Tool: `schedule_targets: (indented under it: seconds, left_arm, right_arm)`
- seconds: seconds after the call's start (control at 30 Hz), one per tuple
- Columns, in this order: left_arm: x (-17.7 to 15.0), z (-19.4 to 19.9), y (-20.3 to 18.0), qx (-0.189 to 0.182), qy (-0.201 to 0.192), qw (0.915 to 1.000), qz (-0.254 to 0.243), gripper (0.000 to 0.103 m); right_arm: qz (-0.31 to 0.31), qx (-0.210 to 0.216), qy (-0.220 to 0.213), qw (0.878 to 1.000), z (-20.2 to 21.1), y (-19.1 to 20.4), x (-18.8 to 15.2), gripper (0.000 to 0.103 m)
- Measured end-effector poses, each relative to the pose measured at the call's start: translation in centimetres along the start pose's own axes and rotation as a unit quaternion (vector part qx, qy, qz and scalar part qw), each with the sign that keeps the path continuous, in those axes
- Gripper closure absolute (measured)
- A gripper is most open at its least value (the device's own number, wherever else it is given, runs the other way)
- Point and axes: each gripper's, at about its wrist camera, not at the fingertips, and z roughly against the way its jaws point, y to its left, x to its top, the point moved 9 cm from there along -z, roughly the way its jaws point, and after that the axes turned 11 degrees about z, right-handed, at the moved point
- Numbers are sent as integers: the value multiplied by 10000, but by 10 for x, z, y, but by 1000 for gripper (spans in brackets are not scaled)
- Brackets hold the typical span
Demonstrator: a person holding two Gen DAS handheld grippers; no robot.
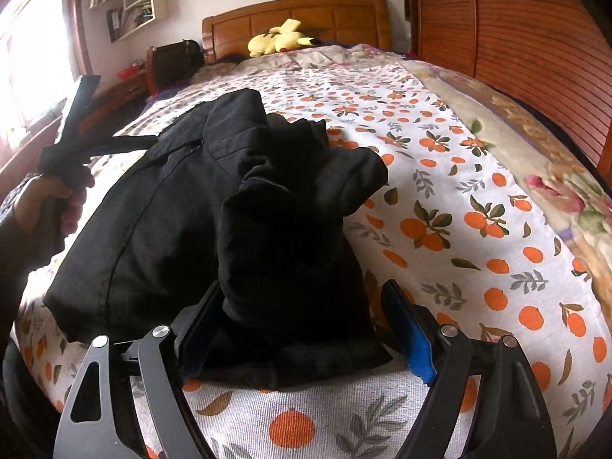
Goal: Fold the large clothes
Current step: 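Grasp the coat bundle with the left tool while the right tool grasps it too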
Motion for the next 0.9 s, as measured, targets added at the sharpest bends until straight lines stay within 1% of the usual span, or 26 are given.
schedule_targets:
  seconds: [0.17, 0.23, 0.27, 0.4, 0.43, 0.5, 0.57, 0.6, 0.63, 0.67, 0.7, 0.73, 0.77, 0.8, 0.83, 0.9]
  left_arm:
    - [-5, -22, -4, -164, 266, 9995, -86, 2]
    - [-9, -28, -3, -267, 352, 9990, 8, 2]
    - [-11, -30, -3, -315, 388, 9987, 61, 2]
    - [-16, -40, -1, -556, 633, 9960, 310, 2]
    - [-16, -41, -1, -590, 671, 9954, 345, 2]
    - [-17, -40, -4, -677, 714, 9945, 358, 6]
    - [-19, -38, -8, -846, 804, 9922, 443, 20]
    - [-20, -37, -11, -967, 865, 9902, 521, 25]
    - [-21, -35, -13, -1012, 890, 9894, 543, 32]
    - [-21, -34, -14, -987, 878, 9899, 521, 36]
    - [-21, -33, -16, -977, 868, 9902, 483, 40]
    - [-21, -31, -20, -991, 870, 9902, 458, 49]
    - [-21, -29, -23, -978, 864, 9904, 449, 58]
    - [-20, -27, -25, -893, 841, 9915, 441, 60]
    - [-19, -25, -26, -824, 814, 9924, 415, 65]
    - [-16, -19, -32, -619, 703, 9953, 243, 73]
  right_arm:
    - [-133, 8, 33, 9999, 0, -2, 0, 26]
    - [-175, -16, 37, 9998, 1, -1, 0, 27]
    - [-198, -18, 38, 9998, 1, 0, 0, 30]
    - [-290, -33, 38, 9996, 4, 2, -1, 34]
    - [-323, -16, 32, 9995, 5, 3, -1, 37]
    - [-370, 71, 29, 9993, 6, 5, -1, 43]
    - [-388, 182, 44, 9991, 7, 8, -1, 53]
    - [-359, 211, 47, 9991, 8, 9, 0, 57]
    - [-325, 228, 44, 9992, 10, 12, 1, 65]
    - [-288, 232, 37, 9993, 11, 13, 2, 73]
    - [-224, 213, 11, 9995, 14, 14, 5, 77]
    - [-190, 196, -16, 9996, 15, 15, 6, 82]
    - [-163, 179, -56, 9997, 17, 16, 8, 85]
    - [-143, 162, -97, 9997, 19, 17, 10, 86]
    - [-109, 140, -147, 9997, 22, 18, 12, 87]
    - [-78, 131, -251, 9996, 27, 17, 15, 89]
